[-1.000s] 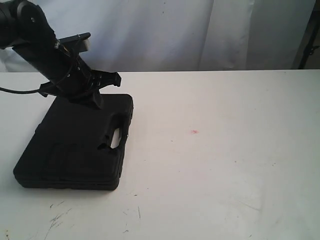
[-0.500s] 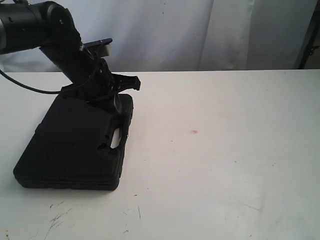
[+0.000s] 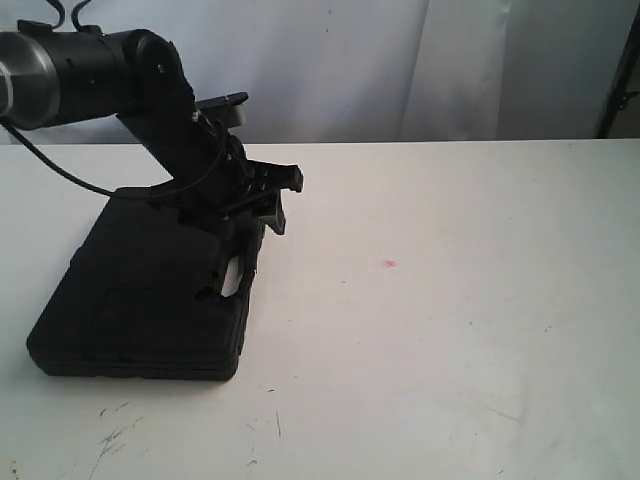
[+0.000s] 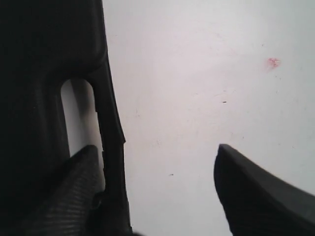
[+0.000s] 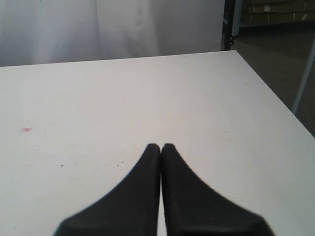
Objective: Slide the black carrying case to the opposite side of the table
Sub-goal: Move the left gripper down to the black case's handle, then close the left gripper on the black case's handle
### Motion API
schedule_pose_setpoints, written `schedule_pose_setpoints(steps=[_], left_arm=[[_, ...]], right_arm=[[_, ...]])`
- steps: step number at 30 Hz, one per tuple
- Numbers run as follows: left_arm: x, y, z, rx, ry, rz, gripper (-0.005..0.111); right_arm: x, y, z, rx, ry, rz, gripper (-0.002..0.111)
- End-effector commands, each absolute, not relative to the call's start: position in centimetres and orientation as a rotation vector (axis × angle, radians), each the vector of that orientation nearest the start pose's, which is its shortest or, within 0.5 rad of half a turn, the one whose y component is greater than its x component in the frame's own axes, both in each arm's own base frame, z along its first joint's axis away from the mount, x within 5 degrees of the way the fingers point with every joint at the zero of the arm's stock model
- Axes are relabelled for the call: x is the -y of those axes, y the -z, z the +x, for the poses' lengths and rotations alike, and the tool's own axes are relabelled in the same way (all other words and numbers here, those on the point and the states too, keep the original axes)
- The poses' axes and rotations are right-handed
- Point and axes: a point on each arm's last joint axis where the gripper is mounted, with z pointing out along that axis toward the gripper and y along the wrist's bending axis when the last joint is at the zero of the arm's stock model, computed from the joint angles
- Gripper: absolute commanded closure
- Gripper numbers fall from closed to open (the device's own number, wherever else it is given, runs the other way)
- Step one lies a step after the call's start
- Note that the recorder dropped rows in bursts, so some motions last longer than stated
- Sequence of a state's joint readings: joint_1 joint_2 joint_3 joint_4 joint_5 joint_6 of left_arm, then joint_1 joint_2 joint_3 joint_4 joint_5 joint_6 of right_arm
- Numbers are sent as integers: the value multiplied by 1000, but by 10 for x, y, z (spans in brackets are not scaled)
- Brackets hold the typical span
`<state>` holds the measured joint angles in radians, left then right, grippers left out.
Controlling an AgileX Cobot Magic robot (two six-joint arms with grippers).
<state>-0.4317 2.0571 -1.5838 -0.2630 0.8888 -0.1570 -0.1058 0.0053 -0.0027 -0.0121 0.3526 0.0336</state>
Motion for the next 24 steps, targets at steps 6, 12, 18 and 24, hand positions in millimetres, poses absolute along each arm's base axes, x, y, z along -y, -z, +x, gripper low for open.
schedule_pose_setpoints(steps=[6,12,18,24], left_arm=[[203,-165,395,-2911,437,127,46],[204,-165,396,-2903,442,107,56],[203,-165,396,-2903,439,107,56],[202,-164,393,-2940,421,121,56]], right_arm=[[6,-182,53,-1825,55,123,108],[6,-182,53,-1825,55,123,108],[6,-182,53,-1825,55,123,108],[6,-182,53,-1825,55,123,108]])
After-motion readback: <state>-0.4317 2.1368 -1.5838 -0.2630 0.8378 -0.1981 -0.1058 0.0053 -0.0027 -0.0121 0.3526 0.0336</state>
